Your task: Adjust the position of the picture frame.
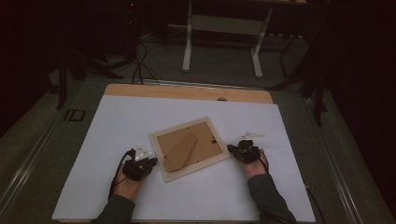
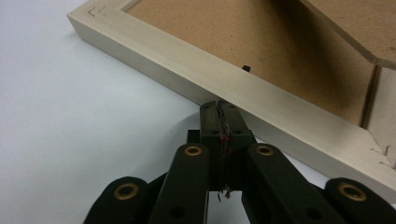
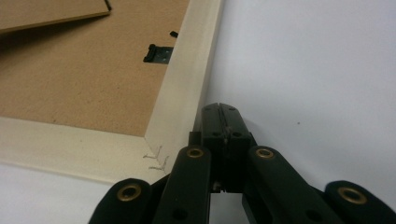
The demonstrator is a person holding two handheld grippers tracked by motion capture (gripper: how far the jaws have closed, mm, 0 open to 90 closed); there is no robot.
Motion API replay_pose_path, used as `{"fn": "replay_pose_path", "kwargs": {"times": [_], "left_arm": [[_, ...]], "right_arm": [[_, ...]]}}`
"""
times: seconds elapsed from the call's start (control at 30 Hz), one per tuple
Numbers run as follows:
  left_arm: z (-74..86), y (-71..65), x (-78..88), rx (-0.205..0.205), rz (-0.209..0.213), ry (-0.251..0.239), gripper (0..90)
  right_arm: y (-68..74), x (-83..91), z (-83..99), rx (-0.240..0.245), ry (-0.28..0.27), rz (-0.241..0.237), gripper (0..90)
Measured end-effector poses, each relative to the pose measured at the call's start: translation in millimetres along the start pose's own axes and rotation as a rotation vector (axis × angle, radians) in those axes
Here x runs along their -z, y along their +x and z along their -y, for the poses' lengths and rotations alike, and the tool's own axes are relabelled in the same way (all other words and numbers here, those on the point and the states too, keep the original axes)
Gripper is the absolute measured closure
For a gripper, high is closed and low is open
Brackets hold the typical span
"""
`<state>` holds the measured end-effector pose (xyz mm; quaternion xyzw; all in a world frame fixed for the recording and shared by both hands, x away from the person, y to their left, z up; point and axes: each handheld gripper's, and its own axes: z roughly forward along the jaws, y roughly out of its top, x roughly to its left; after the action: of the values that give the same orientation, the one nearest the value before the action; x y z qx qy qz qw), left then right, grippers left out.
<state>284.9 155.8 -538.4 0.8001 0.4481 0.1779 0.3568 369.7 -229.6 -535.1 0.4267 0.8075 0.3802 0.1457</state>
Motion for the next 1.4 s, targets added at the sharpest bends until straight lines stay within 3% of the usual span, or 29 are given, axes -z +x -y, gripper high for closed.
{"fn": "replay_pose_path", "kwargs": {"times": [0.13, 0.3, 0.47, 0.9, 1.03, 1.17, 1.4], "left_arm": [[-1.1, 1.1, -0.4, 0.011, 0.002, 0.006, 90.0], [-7.5, 0.6, -2.9, -0.009, -0.039, 0.032, 90.0], [-9.7, 11.9, -7.2, 0.052, -0.030, 0.015, 90.0], [-10.1, 22.5, -11.7, 0.111, -0.028, -0.017, 90.0], [-16.7, 25.4, -13.9, 0.087, -0.063, 0.013, 90.0], [-17.0, 32.9, -16.3, 0.130, -0.052, -0.003, 90.0], [-23.2, 37.4, -19.6, 0.117, -0.077, 0.016, 90.0]], "right_arm": [[2.2, 3.4, 3.3, 0.004, 0.002, -0.007, 89.9], [4.8, 5.6, 5.8, 0.003, 0.002, -0.011, 89.9], [11.4, 9.2, 9.4, 0.024, 0.007, -0.028, 90.0], [23.2, 15.8, 19.7, 0.002, -0.009, -0.039, 90.0], [28.5, 18.0, 22.1, 0.006, -0.005, -0.050, 90.0], [35.1, 19.1, 23.2, 0.027, 0.001, -0.054, 90.0], [42.3, 19.7, 24.1, 0.043, 0.005, -0.058, 90.0]]}}
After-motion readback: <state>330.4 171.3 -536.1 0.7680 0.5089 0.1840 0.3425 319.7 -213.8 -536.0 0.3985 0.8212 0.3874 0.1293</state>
